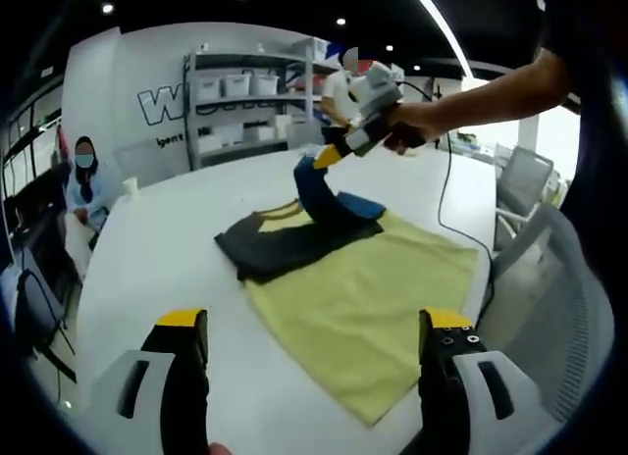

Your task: Fold the garment on the visible template until the final outline fits inside the template.

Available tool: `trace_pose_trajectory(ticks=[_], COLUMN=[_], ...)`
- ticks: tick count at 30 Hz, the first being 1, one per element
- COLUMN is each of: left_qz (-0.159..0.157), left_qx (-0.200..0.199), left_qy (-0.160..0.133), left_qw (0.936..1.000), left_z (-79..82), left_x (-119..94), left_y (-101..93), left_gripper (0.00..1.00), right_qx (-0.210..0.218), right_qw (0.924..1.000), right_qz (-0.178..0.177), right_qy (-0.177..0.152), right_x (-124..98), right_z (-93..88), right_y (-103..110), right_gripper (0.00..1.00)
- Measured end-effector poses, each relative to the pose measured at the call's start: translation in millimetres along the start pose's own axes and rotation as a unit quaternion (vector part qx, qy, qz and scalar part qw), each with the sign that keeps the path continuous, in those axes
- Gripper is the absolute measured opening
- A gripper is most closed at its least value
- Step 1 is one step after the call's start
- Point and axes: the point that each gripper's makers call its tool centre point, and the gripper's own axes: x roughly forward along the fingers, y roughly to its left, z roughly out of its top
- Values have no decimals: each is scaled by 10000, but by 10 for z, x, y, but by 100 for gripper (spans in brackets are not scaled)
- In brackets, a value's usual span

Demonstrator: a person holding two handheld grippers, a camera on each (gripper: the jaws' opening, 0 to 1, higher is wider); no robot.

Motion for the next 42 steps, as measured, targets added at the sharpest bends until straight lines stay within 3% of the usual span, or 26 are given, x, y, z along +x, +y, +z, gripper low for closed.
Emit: trace_pose_trajectory(ticks=[12, 24, 32, 42], left_qz=[27, 79, 101, 161], left_qx=[-6, -64, -76, -112], left_qy=[7, 13, 78, 104], left_qw=[10000, 9999, 9999, 9998], left_z=[-15, -27, -79, -105], left_x=[-25, -50, -81, -108], left_y=[0, 45, 59, 120], left_gripper=[86, 86, 86, 86], right_qx=[-391, -672, -822, -817], right_qw=[9983, 9960, 9928, 9913], right_qz=[-16, 0, 43, 49], right_qy=[438, 581, 866, 1033], right_x=[238, 433, 577, 711], right_z=[-179, -163, -398, -527], right_y=[76, 157, 239, 339], right_gripper=[0, 0, 0, 0])
